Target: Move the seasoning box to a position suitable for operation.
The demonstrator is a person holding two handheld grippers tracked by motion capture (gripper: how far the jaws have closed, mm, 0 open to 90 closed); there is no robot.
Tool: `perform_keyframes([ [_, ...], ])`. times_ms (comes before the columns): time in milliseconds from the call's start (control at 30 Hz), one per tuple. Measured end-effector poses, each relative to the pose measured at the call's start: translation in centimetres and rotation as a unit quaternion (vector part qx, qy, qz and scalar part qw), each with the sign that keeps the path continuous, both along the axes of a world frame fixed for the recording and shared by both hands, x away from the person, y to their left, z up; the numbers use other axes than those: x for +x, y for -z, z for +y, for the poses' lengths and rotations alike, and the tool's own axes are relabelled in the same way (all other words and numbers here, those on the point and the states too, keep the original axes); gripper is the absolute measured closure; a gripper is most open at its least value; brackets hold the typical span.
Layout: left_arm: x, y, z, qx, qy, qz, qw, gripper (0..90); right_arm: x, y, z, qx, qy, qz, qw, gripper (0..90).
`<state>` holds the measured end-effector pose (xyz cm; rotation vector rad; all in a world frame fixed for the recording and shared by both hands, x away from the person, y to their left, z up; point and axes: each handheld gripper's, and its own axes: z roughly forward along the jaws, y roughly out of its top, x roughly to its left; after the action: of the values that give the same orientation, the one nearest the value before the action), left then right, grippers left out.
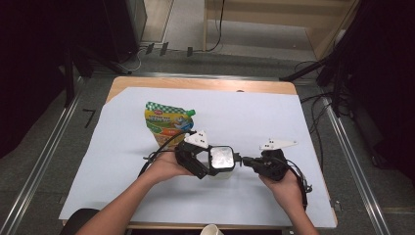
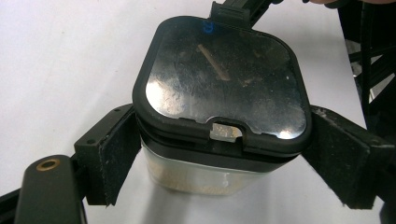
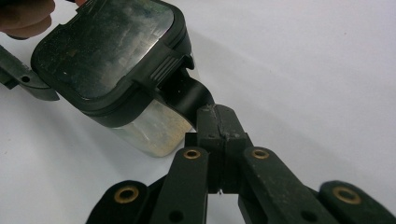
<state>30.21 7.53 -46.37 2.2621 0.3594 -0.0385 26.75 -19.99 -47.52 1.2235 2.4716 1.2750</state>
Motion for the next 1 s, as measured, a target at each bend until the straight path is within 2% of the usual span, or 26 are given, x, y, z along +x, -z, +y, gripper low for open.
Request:
perform_keyframes([
  [433,-0.1,-0.5,-0.2,0.000,-0.003,-0.003,1.0000,15.7,0.0,0.0,0.0,-0.001,0.003,0.001,1.0000,90.0],
  [900,-0.2,-1.3,-1.1,0.000,0.010,-0.010,0.9999,15.7,0.0,-0.1,-0.1,-0.001,0.007,-0.001,1.0000,90.0],
  [1000,-0.2,-1.4,-1.0,-0.006,0.008,-0.009,0.9999,15.8,-0.1,-0.1,0.0,-0.001,0.006,-0.001,1.0000,90.0],
])
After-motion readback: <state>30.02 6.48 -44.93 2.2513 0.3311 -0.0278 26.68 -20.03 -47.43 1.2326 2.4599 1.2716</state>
